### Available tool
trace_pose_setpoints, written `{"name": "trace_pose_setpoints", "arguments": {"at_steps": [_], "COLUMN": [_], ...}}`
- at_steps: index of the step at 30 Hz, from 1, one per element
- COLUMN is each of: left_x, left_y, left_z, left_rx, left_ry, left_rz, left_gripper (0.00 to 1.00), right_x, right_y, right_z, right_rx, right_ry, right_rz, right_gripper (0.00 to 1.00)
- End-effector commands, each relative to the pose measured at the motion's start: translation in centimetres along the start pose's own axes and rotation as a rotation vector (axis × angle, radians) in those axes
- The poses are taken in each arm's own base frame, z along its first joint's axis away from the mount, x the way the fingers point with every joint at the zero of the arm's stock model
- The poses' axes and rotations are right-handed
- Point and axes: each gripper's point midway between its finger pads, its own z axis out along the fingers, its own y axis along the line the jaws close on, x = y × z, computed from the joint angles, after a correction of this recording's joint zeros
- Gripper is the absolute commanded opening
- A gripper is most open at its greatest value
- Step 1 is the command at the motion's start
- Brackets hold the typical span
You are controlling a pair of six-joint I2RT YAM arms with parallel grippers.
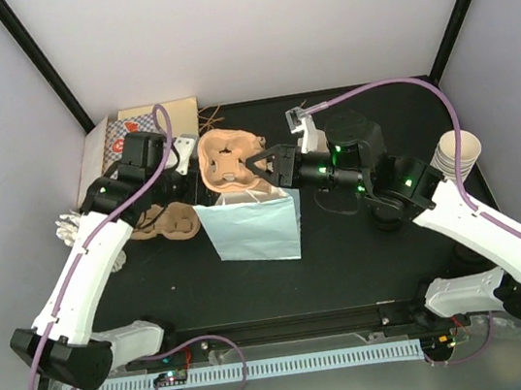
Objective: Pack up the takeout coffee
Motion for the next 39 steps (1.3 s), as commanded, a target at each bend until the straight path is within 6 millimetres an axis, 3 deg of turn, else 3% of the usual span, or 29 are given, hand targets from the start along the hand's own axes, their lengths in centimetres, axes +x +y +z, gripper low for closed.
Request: {"name": "trace_pose_setpoints", "arguments": {"at_steps": [1,6,10,13,20,25,28,35,39], "left_x": [0.2,1.1,1.7,2.5,3.0,1.8,1.0,0.7,0.9], "left_y": [-0.9,0.2,0.5,1.1,1.6,1.3,0.6,0.2,0.1], "left_z": [-0.1,0.6,0.3,1.1,1.0,0.5,-0.8,-1.6,-1.6], "left_rx": [0.053,0.002,-0.022,-0.041,-0.075,-0.066,-0.042,-0.028,-0.022], "left_ry": [0.049,0.11,0.139,0.195,0.221,0.149,0.072,-0.004,-0.028], "left_rz": [0.02,-0.006,-0.014,-0.025,-0.045,-0.052,-0.033,-0.055,-0.077], "left_gripper": [0.99,0.96,0.89,0.83,0.54,0.31,0.19,0.03,0.01], "right_x": [-0.9,-0.7,-0.6,-0.7,-0.5,0.0,0.3,0.8,1.3], "right_y": [0.2,-0.1,-0.1,0.0,-0.7,-1.4,-1.5,-1.7,-2.2], "right_z": [-0.5,0.1,0.8,1.0,1.8,2.6,3.1,4.0,4.6], "right_rx": [-0.002,-0.001,-0.005,-0.012,0.003,0.015,0.013,0.005,0.012], "right_ry": [-0.039,-0.03,-0.02,-0.019,-0.009,0.012,0.028,0.055,0.081], "right_rz": [-0.013,-0.009,-0.004,-0.003,0.007,0.017,0.022,0.048,0.07], "right_gripper": [0.34,0.34,0.34,0.34,0.34,0.34,0.34,0.34,0.34]}}
